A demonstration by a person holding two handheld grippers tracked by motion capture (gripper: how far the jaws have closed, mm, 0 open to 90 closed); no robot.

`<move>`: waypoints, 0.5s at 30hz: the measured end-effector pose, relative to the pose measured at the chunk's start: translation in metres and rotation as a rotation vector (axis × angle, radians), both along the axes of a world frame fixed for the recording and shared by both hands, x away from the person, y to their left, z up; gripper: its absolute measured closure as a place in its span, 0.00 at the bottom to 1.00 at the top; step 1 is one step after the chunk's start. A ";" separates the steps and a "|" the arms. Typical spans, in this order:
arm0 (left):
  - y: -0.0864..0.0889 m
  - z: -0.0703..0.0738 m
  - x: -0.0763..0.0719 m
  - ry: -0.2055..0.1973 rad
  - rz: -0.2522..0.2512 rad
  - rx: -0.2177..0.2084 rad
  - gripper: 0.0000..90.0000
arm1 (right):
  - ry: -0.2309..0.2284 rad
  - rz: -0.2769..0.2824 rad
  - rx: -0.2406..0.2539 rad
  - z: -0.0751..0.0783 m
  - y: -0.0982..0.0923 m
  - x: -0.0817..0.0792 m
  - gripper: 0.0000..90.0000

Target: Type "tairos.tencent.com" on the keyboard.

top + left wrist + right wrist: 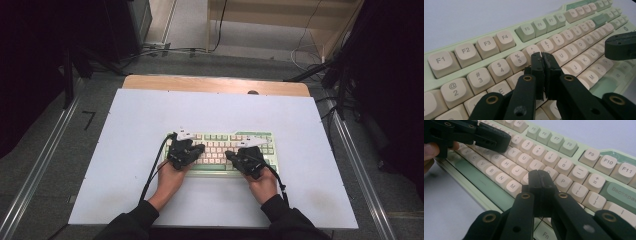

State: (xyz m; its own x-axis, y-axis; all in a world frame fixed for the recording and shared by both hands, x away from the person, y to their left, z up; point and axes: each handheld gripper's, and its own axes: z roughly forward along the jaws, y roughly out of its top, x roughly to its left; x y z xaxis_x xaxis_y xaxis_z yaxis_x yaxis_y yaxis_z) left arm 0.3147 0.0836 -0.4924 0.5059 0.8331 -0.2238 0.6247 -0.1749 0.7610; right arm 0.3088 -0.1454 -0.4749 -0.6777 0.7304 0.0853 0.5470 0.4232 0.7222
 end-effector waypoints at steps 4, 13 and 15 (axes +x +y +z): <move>0.001 0.003 -0.001 -0.012 0.006 -0.015 0.99 | -0.001 0.001 -0.001 0.000 0.000 0.000 0.97; 0.009 0.010 -0.004 -0.029 0.020 -0.044 0.99 | -0.004 0.002 -0.001 0.000 -0.001 0.000 0.97; 0.012 0.012 -0.004 -0.029 0.020 -0.046 1.00 | -0.005 0.002 -0.001 0.000 -0.001 0.000 0.97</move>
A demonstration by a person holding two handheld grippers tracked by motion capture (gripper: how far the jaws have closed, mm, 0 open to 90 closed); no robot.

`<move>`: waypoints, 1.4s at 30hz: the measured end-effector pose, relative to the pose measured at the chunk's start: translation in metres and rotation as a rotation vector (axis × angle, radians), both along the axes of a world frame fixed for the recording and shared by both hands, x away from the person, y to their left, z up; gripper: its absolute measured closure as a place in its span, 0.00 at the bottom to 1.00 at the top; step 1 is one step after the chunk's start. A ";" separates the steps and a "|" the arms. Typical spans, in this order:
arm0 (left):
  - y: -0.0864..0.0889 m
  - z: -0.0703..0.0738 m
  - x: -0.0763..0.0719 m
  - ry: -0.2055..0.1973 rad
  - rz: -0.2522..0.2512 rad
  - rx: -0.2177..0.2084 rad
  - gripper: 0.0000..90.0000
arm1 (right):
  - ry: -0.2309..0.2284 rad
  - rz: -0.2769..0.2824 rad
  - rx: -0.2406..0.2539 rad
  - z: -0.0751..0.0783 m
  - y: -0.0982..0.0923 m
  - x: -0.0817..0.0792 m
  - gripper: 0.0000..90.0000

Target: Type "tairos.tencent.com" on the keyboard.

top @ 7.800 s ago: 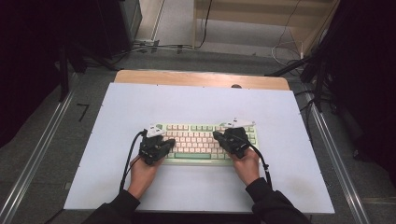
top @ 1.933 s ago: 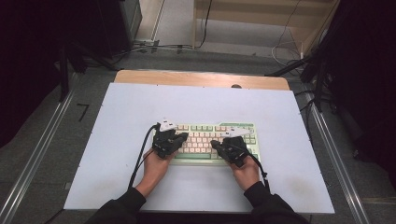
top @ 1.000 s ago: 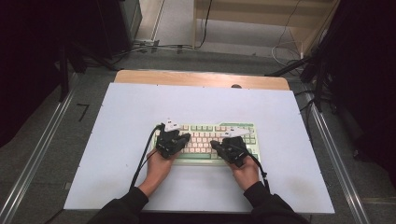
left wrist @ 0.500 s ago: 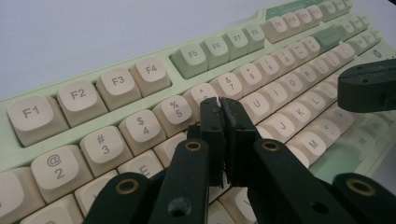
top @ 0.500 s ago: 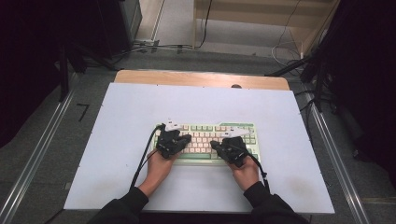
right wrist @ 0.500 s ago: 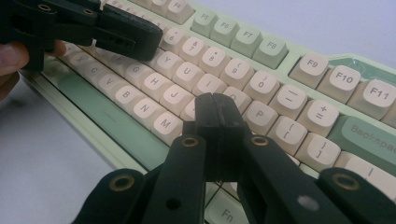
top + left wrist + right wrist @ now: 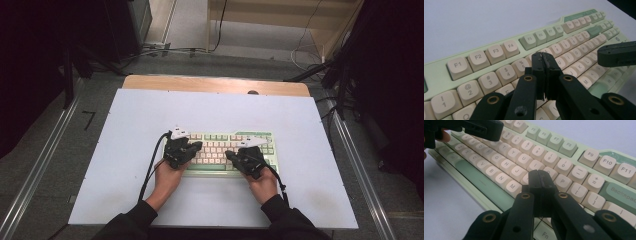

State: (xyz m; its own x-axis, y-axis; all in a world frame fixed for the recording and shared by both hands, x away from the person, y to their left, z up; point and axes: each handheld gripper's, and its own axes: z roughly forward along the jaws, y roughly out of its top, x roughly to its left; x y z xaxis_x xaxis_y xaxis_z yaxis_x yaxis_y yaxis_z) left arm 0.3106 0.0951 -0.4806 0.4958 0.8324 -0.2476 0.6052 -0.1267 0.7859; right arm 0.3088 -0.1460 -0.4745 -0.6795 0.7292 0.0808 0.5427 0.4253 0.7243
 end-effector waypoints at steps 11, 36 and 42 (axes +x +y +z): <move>0.008 0.002 -0.002 -0.003 0.017 0.001 1.00 | -0.001 -0.001 0.000 0.001 0.000 -0.001 0.97; 0.021 -0.005 -0.002 0.005 0.049 0.041 1.00 | 0.001 -0.001 0.002 0.001 0.000 0.000 0.97; 0.023 -0.007 -0.002 0.013 0.055 0.046 1.00 | 0.002 0.000 0.000 0.000 0.000 -0.001 0.97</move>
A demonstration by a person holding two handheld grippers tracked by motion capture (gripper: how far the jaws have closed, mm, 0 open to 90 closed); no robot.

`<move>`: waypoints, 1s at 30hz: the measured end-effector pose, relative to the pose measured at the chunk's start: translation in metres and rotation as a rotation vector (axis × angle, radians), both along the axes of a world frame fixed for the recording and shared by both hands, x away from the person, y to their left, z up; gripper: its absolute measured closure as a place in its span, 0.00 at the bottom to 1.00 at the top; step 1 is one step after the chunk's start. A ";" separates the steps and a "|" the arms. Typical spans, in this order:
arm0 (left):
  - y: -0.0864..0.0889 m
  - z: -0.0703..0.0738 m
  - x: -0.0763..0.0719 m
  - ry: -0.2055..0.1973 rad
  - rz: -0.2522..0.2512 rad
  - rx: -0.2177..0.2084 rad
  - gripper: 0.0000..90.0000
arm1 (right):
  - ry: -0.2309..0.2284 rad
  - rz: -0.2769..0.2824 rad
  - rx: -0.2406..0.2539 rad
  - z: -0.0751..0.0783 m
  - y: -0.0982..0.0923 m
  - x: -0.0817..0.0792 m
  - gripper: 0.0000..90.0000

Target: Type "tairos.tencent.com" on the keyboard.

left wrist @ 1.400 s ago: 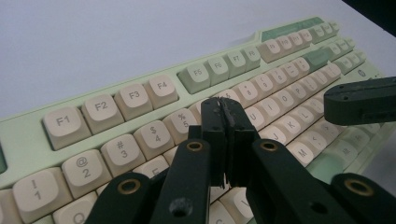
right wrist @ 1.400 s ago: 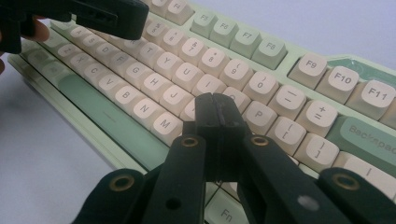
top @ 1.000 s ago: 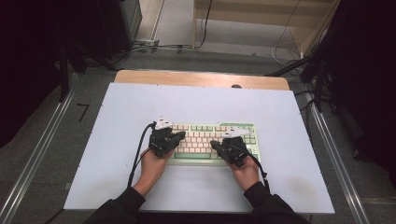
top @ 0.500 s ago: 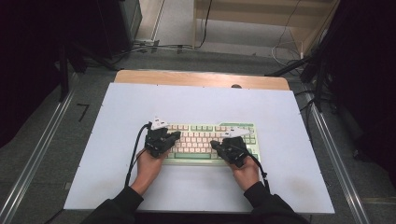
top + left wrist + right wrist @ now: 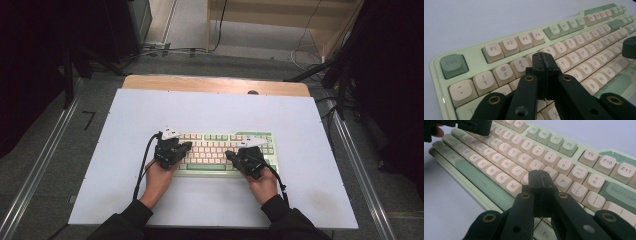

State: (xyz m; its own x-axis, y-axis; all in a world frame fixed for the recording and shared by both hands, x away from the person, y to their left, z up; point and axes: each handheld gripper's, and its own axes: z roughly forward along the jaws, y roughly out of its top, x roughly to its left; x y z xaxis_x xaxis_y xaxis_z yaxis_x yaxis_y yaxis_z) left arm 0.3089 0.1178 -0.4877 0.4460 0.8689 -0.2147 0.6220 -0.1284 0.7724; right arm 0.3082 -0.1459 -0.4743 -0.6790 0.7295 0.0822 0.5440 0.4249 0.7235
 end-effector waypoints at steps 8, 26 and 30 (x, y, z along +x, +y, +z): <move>0.000 -0.002 0.000 0.010 -0.005 0.006 1.00 | 0.001 0.001 0.001 0.000 0.000 0.000 0.97; -0.002 -0.003 -0.002 0.021 -0.015 0.001 1.00 | 0.000 0.001 0.000 0.000 0.000 0.000 0.97; -0.001 0.002 -0.005 0.002 -0.018 -0.014 1.00 | -0.001 0.000 0.001 0.000 0.000 0.000 0.97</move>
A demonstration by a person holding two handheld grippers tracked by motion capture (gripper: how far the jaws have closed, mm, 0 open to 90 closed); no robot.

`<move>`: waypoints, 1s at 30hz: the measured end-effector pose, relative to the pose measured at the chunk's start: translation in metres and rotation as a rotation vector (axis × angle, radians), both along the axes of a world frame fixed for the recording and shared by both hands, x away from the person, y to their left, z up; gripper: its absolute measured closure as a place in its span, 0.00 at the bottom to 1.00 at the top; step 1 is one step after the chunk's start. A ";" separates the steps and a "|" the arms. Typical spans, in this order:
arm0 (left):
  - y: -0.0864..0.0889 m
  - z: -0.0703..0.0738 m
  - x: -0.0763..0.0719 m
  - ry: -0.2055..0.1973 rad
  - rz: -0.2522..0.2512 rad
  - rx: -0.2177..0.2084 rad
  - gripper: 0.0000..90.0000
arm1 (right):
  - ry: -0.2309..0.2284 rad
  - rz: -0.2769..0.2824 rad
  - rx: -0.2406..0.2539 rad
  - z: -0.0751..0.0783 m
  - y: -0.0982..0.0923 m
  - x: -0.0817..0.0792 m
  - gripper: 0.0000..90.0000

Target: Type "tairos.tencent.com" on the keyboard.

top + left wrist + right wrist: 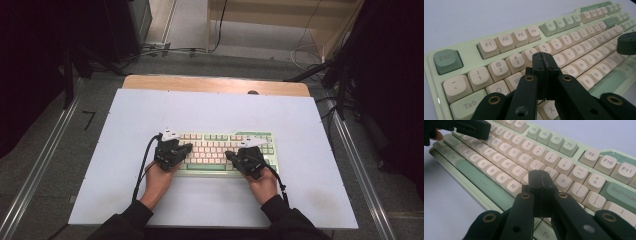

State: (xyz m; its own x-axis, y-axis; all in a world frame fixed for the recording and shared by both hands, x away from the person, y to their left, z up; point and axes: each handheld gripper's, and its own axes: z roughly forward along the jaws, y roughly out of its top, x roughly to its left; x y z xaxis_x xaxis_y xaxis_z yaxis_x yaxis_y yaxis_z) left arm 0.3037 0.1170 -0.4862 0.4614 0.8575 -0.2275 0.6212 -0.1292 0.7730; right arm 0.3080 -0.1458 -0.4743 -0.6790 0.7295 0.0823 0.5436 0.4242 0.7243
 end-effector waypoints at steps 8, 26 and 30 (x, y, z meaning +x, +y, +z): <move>0.004 0.003 -0.004 -0.010 0.007 -0.021 1.00 | 0.001 0.006 0.002 0.000 0.001 -0.001 0.97; 0.005 0.004 -0.006 -0.020 0.005 -0.034 1.00 | 0.000 0.022 -0.001 -0.001 0.007 -0.002 0.97; 0.005 0.004 -0.006 -0.021 0.004 -0.033 1.00 | 0.001 0.028 -0.001 -0.002 0.010 -0.002 0.97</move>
State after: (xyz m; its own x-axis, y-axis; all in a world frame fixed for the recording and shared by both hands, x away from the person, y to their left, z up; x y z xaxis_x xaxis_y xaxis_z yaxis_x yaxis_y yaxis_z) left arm 0.2980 0.1223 -0.4818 0.4627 0.8516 -0.2465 0.6055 -0.1006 0.7895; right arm 0.3063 -0.1356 -0.4759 -0.6993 0.7100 0.0826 0.5321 0.4398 0.7235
